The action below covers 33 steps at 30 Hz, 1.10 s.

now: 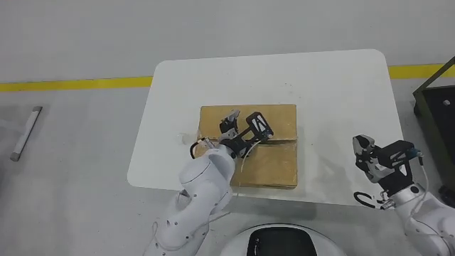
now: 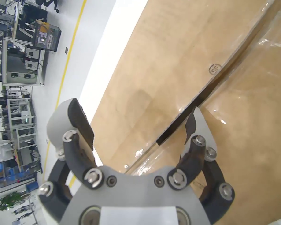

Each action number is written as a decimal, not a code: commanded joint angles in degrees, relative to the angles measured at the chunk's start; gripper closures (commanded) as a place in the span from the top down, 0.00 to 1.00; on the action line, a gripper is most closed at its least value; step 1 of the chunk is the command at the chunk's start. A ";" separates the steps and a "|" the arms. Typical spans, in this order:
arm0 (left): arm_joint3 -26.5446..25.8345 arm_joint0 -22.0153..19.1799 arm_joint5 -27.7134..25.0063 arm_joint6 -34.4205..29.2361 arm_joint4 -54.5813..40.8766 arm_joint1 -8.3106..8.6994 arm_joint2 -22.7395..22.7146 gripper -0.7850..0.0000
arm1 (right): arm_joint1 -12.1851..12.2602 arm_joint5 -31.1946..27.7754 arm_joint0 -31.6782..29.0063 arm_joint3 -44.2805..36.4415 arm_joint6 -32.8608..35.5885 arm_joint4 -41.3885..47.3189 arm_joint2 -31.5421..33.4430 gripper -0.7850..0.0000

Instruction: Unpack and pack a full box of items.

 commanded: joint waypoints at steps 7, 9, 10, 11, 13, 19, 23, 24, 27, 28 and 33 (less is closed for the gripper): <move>0.62 -0.15 -0.01 2.12 7.79 0.13 1.14 0.49 | -0.04 -0.18 -0.24 0.01 -0.35 -0.09 -0.09 0.00; 0.69 0.12 1.18 3.68 9.37 0.12 1.39 0.00 | -0.05 -0.15 -0.24 -0.03 -0.41 -0.06 -0.19 0.00; 0.80 0.27 1.56 4.30 10.20 0.12 1.54 0.00 | -0.06 -0.21 -0.23 -0.03 -0.42 -0.10 -0.23 0.00; 0.76 0.33 1.54 5.22 11.37 0.14 1.92 0.00 | -0.06 -0.24 -0.21 0.00 -0.43 -0.13 -0.25 0.00; 0.82 0.76 2.07 7.02 12.68 0.16 2.27 0.00 | -0.07 -0.26 -0.16 0.06 -0.46 -0.19 -0.35 0.00; 0.34 1.96 2.21 11.35 15.79 0.32 2.50 0.00 | -0.09 -0.45 -0.02 0.12 -0.43 -0.26 -0.68 0.00; 0.24 2.72 1.79 13.62 16.52 0.40 2.25 0.00 | -0.10 -0.46 0.09 0.15 -0.33 -0.47 -0.83 0.00; 0.22 2.90 1.52 14.07 16.43 0.40 2.23 0.00 | -0.10 -0.44 0.13 0.17 -0.31 -0.48 -0.86 0.00; -0.15 3.35 -0.42 14.55 15.80 0.40 2.14 0.00 | -0.11 -0.56 0.20 0.22 -0.21 -0.46 -0.93 0.00; -0.56 3.55 -0.71 14.59 15.42 0.38 2.04 0.00 | -0.11 -0.54 0.25 0.19 -0.22 -0.51 -0.93 0.00; -2.93 4.57 -2.27 14.35 15.70 0.35 2.40 0.00 | -0.11 -0.57 0.39 0.04 -0.03 -0.53 -1.00 0.00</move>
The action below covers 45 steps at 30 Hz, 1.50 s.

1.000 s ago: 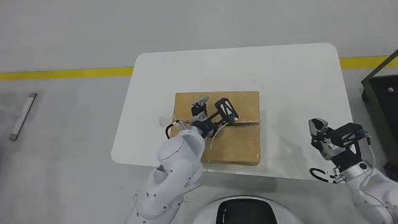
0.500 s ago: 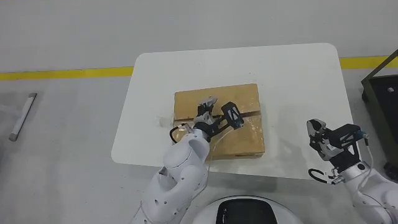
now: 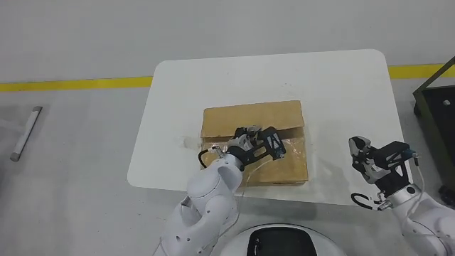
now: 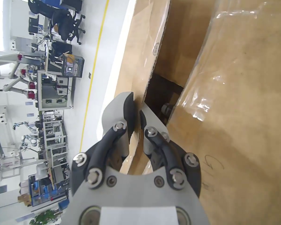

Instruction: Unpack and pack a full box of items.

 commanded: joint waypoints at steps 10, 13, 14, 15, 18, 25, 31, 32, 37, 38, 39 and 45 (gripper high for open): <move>-0.29 -4.49 3.23 1.95 3.13 -0.89 0.68 1.00 | 0.02 -0.12 0.29 -0.60 0.51 -0.06 0.13 0.00; 2.06 -7.97 4.11 3.02 4.70 -1.38 1.25 1.00 | 0.01 -0.12 0.49 -0.63 0.70 -0.12 -0.11 0.00; 2.95 -9.21 4.69 3.42 4.95 -1.58 1.34 1.00 | 0.01 -0.17 0.55 -0.64 0.78 -0.25 -0.26 0.00; 4.07 -10.42 5.62 3.86 4.96 -1.81 1.39 1.00 | 0.01 -0.14 0.61 -0.66 0.85 -0.40 -0.38 0.00; 8.15 -14.05 9.42 4.98 2.84 -2.78 1.65 1.00 | -0.01 -0.12 0.72 -0.72 0.92 -0.62 -0.72 0.00; 18.19 -21.45 11.07 5.05 4.64 -4.71 5.10 1.00 | -0.01 -0.03 0.62 -1.05 0.93 -0.81 -0.80 0.00; 24.78 -25.10 11.93 3.81 3.57 -6.27 6.66 1.00 | -0.01 -0.02 0.16 -1.08 0.80 -0.80 -0.56 0.00; 25.50 -25.55 12.01 3.52 3.50 -6.50 6.84 1.00 | -0.01 0.04 0.12 -1.07 0.77 -0.75 -0.53 0.00; 28.40 -27.08 11.38 2.33 3.77 -7.38 7.59 1.00 | -0.02 0.08 -0.02 -1.10 0.78 -0.68 -0.53 0.00; 28.76 -27.19 11.31 2.16 3.90 -7.51 7.65 1.00 | -0.02 0.10 -0.04 -1.11 0.84 -0.77 -0.52 0.00; 29.10 -27.25 11.19 2.00 4.05 -7.63 7.70 1.00 | -0.02 0.11 -0.05 -1.14 0.86 -0.79 -0.53 0.00; 29.80 -27.04 11.12 1.84 4.84 -8.14 7.57 1.00 | -0.01 -0.18 0.24 -0.99 1.01 -0.41 -0.52 0.00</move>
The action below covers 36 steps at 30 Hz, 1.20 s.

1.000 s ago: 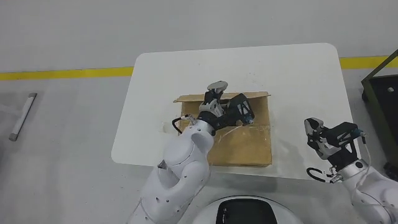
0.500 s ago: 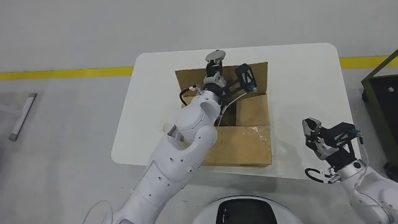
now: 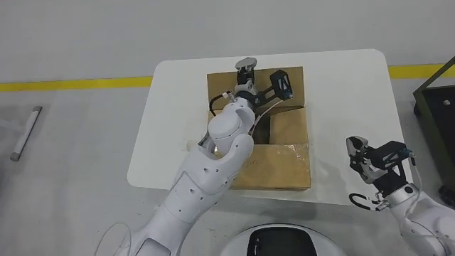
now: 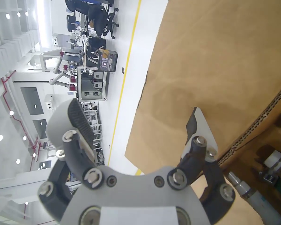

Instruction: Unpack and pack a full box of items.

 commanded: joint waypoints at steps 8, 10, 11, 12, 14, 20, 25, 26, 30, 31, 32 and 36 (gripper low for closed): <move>-7.32 5.16 2.63 -0.14 -3.24 0.22 -5.07 1.00 | 0.13 -8.32 1.60 3.58 1.48 17.51 2.28 0.00; -10.75 7.71 3.17 -0.59 -6.19 0.45 -7.57 1.00 | 0.26 -12.00 2.09 4.66 2.79 23.69 2.81 0.00; -12.58 9.07 3.32 -0.95 -7.59 0.59 -8.81 1.00 | 0.41 -14.68 2.53 5.00 3.89 26.60 3.19 0.00; -14.49 10.41 3.47 -1.04 -9.18 0.70 -9.98 1.00 | 0.59 -17.08 2.89 5.52 5.25 28.77 3.65 0.00; -18.37 13.34 3.80 -1.05 -12.45 0.94 -12.36 1.00 | 0.98 -22.16 3.66 6.52 8.38 34.05 3.99 0.00; -28.61 23.10 3.16 -1.01 -19.96 1.88 -18.90 1.00 | 2.21 -30.39 6.48 8.67 18.23 45.00 4.24 0.00; -34.84 30.12 1.52 -1.94 -20.85 2.74 -23.08 1.00 | 2.66 -31.09 7.42 8.75 21.53 44.85 4.79 0.00; -35.79 31.37 2.03 -2.03 -20.95 2.84 -23.77 1.00 | 2.66 -31.09 7.42 8.75 21.53 44.85 4.79 0.00; -38.30 34.87 3.64 -1.73 -20.88 3.13 -25.66 1.00 | 2.66 -31.09 7.42 8.75 21.53 44.85 4.79 0.00; -38.65 35.52 4.07 -1.53 -21.14 3.17 -25.98 1.00 | 2.66 -31.09 7.42 8.75 21.53 44.85 4.79 0.00; -38.99 36.03 4.51 -1.27 -21.40 3.19 -26.25 1.00 | 2.65 -30.85 7.45 8.67 21.43 44.77 4.75 0.00; -39.62 37.20 5.47 -0.57 -22.62 3.25 -26.82 1.00 | 2.70 -29.13 8.26 7.31 22.31 45.53 2.31 0.31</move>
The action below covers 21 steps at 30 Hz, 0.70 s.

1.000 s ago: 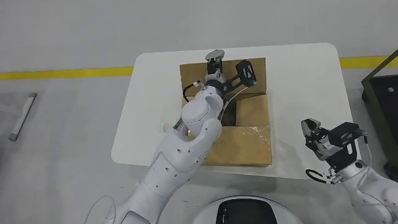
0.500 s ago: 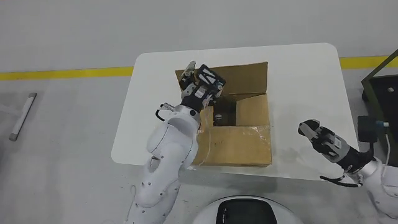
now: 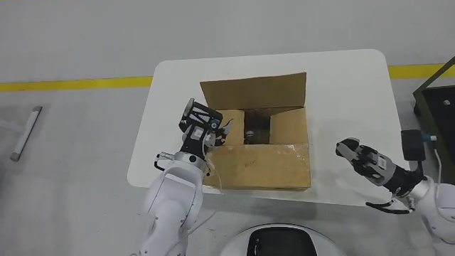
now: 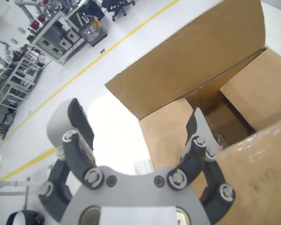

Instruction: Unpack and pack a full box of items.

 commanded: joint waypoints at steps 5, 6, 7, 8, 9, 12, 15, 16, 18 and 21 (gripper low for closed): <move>-0.12 0.22 0.04 0.17 -0.30 0.04 -0.13 1.00 | 0.25 3.20 2.50 -0.57 3.46 -0.45 -3.68 0.35; -0.12 0.22 0.04 0.17 -0.30 0.04 -0.13 1.00 | 0.28 3.48 2.97 -0.34 3.87 -0.45 -4.29 0.36; -0.12 0.22 0.04 0.17 -0.30 0.04 -0.13 1.00 | 0.32 3.91 3.53 -0.07 4.47 -0.86 -4.80 0.38; -0.12 0.22 0.04 0.17 -0.30 0.04 -0.13 1.00 | 0.37 4.44 4.02 0.11 5.00 -1.53 -5.19 0.38; -0.12 0.22 0.04 0.17 -0.30 0.04 -0.13 1.00 | 0.40 4.91 4.43 0.23 5.29 -1.90 -5.65 0.38; -0.12 0.22 0.04 0.17 -0.30 0.04 -0.13 1.00 | 0.48 6.16 5.34 0.76 5.96 -2.62 -6.79 0.38; -0.12 0.22 0.04 0.17 -0.30 0.04 -0.13 1.00 | 0.55 7.30 6.08 1.12 6.09 -3.88 -7.60 0.39; -0.12 0.22 0.04 0.17 -0.30 0.04 -0.13 1.00 | 0.58 7.61 6.28 1.26 6.05 -4.31 -7.80 0.40; -0.12 0.22 0.04 0.17 -0.30 0.04 -0.13 1.00 | 0.62 8.73 6.63 1.41 5.83 -5.54 -8.03 0.42; -0.12 0.22 0.04 0.17 -0.30 0.04 -0.13 1.00 | 0.67 9.56 6.94 1.68 5.27 -6.11 -8.46 0.43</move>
